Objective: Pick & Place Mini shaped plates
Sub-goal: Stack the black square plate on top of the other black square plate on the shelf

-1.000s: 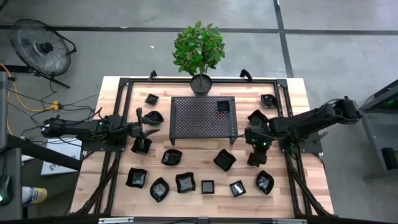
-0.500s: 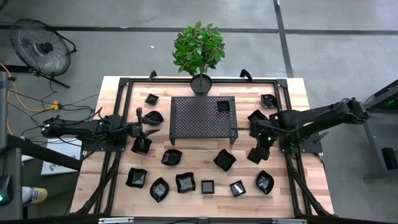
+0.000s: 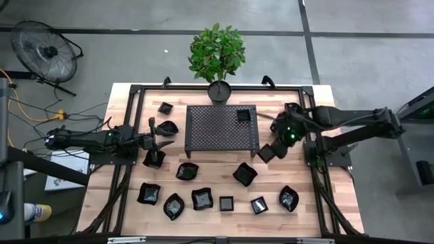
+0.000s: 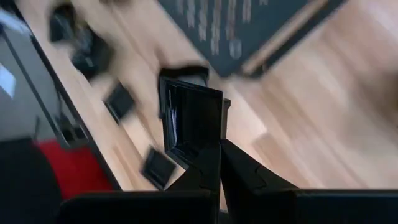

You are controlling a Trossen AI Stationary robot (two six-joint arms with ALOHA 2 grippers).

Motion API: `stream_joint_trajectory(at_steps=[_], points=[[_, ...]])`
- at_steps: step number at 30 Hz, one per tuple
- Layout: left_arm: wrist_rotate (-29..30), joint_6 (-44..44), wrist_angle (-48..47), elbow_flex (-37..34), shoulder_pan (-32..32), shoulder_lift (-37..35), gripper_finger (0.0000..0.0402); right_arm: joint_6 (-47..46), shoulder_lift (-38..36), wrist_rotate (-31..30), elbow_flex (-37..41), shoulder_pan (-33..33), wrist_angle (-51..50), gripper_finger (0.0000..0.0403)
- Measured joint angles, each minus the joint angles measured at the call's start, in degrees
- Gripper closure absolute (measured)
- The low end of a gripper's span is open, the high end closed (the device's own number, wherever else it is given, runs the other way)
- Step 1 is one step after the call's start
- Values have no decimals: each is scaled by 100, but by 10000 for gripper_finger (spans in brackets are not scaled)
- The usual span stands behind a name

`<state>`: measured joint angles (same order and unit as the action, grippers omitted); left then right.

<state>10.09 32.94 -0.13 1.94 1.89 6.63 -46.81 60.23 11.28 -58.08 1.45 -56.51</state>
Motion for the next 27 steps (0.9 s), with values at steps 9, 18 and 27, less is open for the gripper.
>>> stream_joint_trajectory(at_steps=[9, 18, 27], points=[[0, 0, 0, -1, 0, -1, 261, -581, 51, -587, -175, 709, 906, 403], [0, 1, 1, 1, 0, 1, 261, -572, 493, -596, -175, 1553, 1878, 403], [0, -1, 1, -1, 0, -1, 261, -451, 1000, 319, -174, 2436, 2168, 403]])
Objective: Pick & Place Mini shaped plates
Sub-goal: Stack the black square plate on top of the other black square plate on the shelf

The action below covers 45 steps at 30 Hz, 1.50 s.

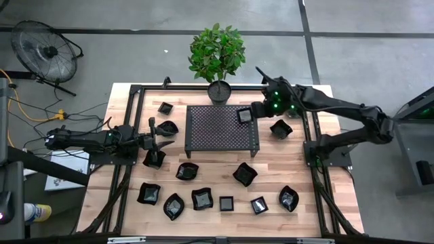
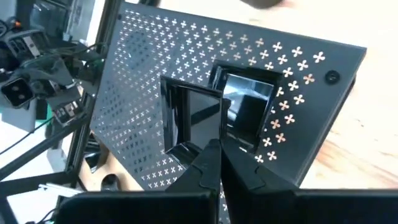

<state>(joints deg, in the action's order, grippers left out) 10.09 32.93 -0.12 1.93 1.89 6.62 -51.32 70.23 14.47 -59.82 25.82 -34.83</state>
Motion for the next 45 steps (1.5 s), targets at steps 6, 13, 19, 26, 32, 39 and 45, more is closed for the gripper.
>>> stream_joint_trajectory(at_steps=[6, 13, 19, 26, 32, 39, 45], points=[[0, 0, 0, 0, 0, -1, 261, -90, 258, 593, 1, 350, 370, 403], [0, 0, 0, 0, 0, 0, 261, -262, 448, 953, 2, 574, 503, 403], [0, 2, 0, 0, 0, 1, 261, -246, 486, 983, 6, 648, 448, 403], [0, 2, 0, 0, 0, -1, 261, -320, 484, 1063, 342, 724, 645, 403], [0, 1, 0, 0, 0, 1, 261, -269, 482, 1082, 377, 768, 755, 403], [0, 2, 0, 0, 0, 0, 261, -128, 482, 1082, 377, 797, 607, 403], [0, 1, 0, 0, 0, 0, 261, -113, 482, 1085, 377, 805, 553, 403]])
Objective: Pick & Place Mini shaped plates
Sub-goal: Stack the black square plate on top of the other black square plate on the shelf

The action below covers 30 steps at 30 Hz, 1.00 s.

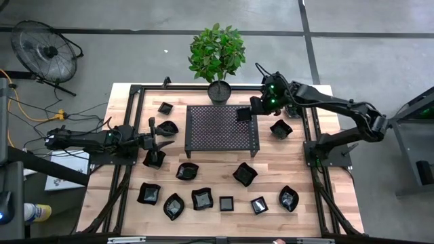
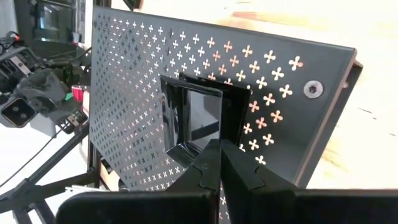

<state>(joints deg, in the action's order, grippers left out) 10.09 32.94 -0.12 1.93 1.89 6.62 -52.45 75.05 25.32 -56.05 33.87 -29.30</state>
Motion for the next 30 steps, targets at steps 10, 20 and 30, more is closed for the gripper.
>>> stream_joint_trajectory(at_steps=[10, 20, 30], points=[[0, -1, -1, 0, 0, 1, 261, 41, 0, 30, 0, 0, 0, 403], [0, 0, -1, 0, 0, 2, 261, 13, 0, 19, 0, 0, 2, 402], [0, -1, -1, 0, 0, 2, 261, -5, 0, -55, 0, 0, 2, 402]])
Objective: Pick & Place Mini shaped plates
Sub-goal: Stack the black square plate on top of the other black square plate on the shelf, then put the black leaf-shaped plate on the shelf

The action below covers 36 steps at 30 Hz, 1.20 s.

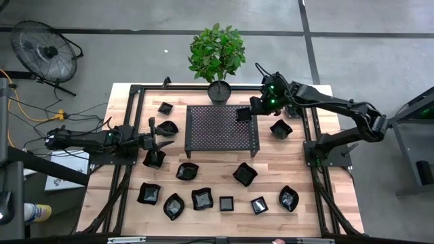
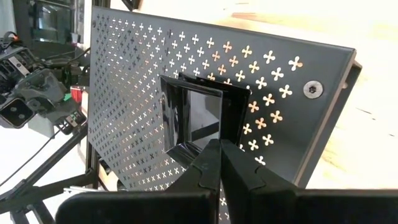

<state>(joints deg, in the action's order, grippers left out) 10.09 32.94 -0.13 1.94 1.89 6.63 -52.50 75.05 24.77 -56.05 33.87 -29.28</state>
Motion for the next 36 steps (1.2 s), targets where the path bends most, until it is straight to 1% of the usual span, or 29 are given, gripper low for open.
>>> stream_joint_trajectory(at_steps=[4, 11, 15, 25, 36], points=[[0, 1, 1, 0, 0, 0, 261, 1, 0, -7, 0, 0, 0, 391], [0, 1, 1, 0, 0, 0, 261, 1, 45, -71, 0, 2, 78, 336], [0, 1, 0, 0, 0, -1, 261, 96, 59, -83, 0, 0, 249, 318], [0, 0, 1, 1, 0, -2, 261, 614, -164, -216, 0, 1, 268, 313], [0, -1, 1, 1, 0, 0, 261, 1417, -834, -317, 0, 237, 0, 313]])
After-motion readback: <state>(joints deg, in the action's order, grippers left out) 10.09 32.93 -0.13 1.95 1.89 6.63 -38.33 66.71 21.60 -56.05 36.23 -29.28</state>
